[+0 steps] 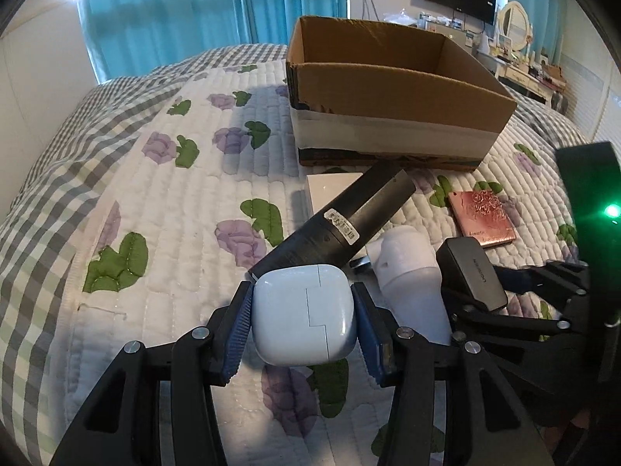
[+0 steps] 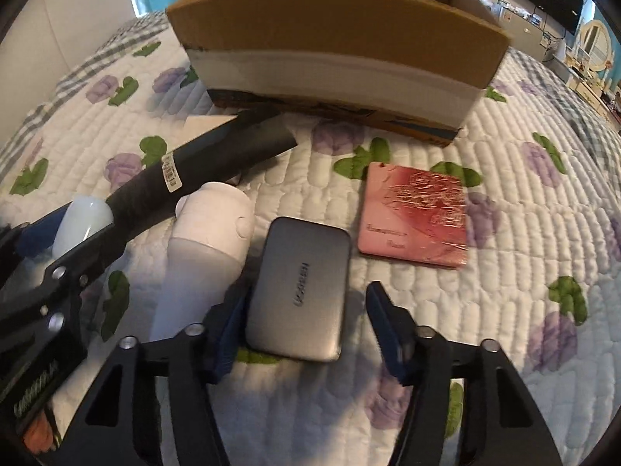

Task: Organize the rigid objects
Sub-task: 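Grasp the white earbuds case with the left tool while the right tool grasps the grey UGREEN power bank, then carry the earbuds case and power bank into the box and open both tools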

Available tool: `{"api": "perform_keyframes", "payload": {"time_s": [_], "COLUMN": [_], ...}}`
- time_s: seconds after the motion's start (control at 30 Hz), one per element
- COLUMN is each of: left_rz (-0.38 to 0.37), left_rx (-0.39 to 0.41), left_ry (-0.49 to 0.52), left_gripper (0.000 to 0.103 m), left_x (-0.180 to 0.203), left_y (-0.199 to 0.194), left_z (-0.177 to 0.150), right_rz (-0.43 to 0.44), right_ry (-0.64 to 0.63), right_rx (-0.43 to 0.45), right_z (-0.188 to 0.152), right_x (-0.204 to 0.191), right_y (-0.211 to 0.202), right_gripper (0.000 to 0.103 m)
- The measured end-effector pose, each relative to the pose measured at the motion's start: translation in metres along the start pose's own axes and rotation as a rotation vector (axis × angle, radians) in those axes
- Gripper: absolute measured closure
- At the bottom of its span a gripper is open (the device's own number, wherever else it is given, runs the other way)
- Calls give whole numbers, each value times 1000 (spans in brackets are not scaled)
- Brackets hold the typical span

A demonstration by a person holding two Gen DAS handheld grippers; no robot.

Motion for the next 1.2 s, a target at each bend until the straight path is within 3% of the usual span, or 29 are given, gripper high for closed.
{"api": "perform_keyframes", "payload": {"time_s": [0.3, 0.63, 0.9, 1.2], "left_rz": [6, -23, -83, -155], "left_rx": [11, 48, 117, 207], "left_ry": [18, 30, 26, 68], "left_gripper": [52, 52, 52, 52], "left_x": [3, 18, 31, 42], "left_y": [-5, -33, -81, -125], "left_z": [0, 13, 52, 124], "right_rz": [-24, -65, -94, -82], "right_ry": [-1, -8, -19, -47], "right_rx": [36, 145, 251, 381], "right_z": [-4, 8, 37, 92], "right_x": [-5, 8, 16, 24], "right_y": [-7, -61, -128, -204], "right_gripper": [59, 59, 59, 59]}}
Point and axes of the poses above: each gripper's, at about its wrist camera, not at the fingertips, and y roughly the way its jaws point, x to its right, z to its top, the point moved 6 cm from there along y, roughly the way its jaws point, and after that the axes turned 9 degrees about x, right-handed, at the moved point
